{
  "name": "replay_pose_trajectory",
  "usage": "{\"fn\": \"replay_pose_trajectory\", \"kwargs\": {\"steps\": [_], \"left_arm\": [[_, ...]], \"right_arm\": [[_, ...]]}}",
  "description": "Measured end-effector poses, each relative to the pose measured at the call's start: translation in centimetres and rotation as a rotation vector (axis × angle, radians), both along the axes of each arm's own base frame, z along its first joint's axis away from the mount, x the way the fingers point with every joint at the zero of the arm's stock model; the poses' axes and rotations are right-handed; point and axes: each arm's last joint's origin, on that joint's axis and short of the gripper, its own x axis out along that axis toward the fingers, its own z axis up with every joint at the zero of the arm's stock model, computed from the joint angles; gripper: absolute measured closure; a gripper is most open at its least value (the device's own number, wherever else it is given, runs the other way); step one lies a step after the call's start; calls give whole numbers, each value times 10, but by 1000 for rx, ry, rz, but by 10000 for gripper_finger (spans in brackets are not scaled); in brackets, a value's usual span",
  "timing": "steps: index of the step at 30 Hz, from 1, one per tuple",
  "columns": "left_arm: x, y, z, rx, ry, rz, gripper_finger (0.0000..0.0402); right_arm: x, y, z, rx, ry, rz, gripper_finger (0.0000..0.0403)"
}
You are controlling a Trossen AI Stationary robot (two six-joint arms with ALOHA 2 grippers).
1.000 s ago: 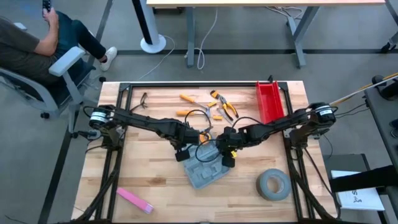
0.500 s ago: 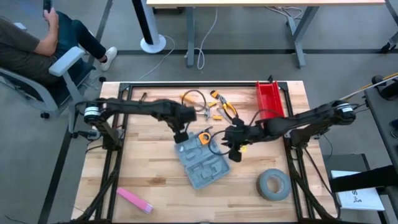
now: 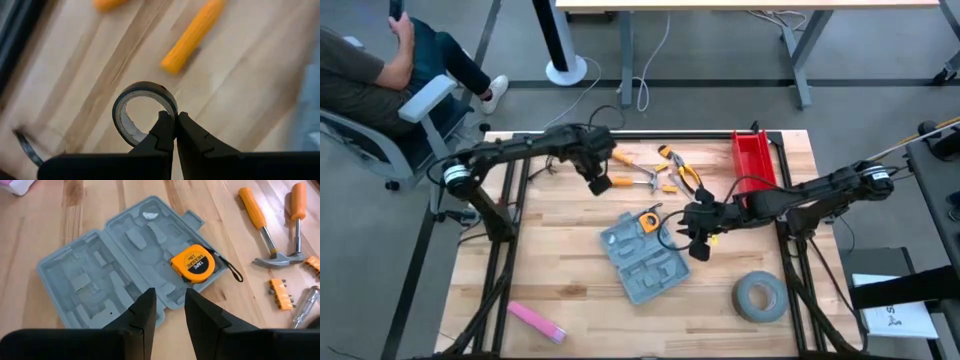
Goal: Prefit tool cases
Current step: Remove the black electrical tape from the gray pre-fit tool case
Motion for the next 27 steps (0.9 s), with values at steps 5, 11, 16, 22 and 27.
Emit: {"fn": "replay_pose_trajectory", "kwargs": {"steps": [5,11,16,22,27], "left_arm": [[-21,14,-31,-46,56,76,400],[-33,25,-55,-34,29,132,396],[-40,31,-62,-32,20,175,386],[-42,33,-65,-27,9,187,380],[-42,33,-66,-29,3,197,376]], "right_arm": [[0,2,0,0,-2,9,327],[1,3,2,-11,-27,23,319],[2,3,2,-18,-30,24,311],[2,2,2,-30,-34,10,310],[2,2,3,-30,-37,10,319]]}}
